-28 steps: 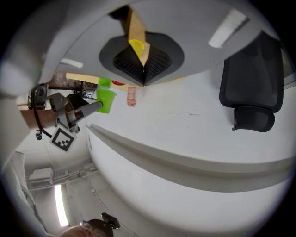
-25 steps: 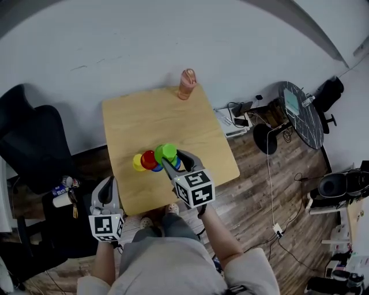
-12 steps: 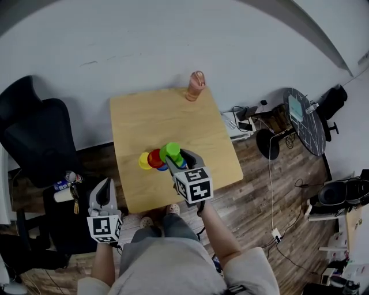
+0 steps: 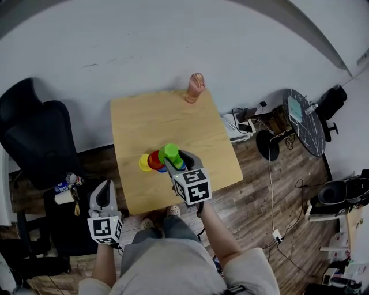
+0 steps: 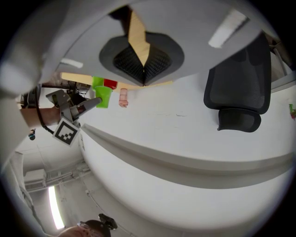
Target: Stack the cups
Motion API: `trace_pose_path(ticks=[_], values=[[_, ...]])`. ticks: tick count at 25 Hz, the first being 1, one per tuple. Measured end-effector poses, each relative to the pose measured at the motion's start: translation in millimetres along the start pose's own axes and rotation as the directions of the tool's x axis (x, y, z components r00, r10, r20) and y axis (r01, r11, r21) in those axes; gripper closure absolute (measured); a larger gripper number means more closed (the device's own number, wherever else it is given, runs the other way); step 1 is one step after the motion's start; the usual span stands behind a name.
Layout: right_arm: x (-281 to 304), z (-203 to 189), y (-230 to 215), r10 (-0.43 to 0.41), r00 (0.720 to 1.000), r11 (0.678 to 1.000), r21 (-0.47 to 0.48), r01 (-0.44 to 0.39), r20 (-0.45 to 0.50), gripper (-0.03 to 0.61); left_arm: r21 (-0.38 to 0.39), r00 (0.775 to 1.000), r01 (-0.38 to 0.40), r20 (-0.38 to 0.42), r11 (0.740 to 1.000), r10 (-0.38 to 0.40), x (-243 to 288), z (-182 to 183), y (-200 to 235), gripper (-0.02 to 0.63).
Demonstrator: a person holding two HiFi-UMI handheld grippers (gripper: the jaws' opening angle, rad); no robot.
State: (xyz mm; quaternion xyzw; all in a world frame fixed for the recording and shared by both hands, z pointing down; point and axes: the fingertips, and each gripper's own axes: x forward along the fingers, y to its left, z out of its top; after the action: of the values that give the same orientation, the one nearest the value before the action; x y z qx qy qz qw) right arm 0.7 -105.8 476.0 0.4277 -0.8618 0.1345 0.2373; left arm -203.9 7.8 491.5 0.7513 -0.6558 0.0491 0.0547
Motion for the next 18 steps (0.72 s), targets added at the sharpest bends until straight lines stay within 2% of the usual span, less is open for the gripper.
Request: trace_pose_path(ticks=[8, 18], values=[[-13, 12, -2, -0.027, 0.998, 1.0, 0.005, 0.026, 0.062, 0.376, 0.011, 1.0, 0.024, 0.02, 1.0, -0.024, 3, 7, -2, 0.555], [-57, 18, 9, -0.066, 0.979, 0.997, 0.048, 0.058, 0.192, 0.379, 0.042, 0.991, 0.115, 0.067, 0.992, -0.118, 10, 21, -20, 0.555]])
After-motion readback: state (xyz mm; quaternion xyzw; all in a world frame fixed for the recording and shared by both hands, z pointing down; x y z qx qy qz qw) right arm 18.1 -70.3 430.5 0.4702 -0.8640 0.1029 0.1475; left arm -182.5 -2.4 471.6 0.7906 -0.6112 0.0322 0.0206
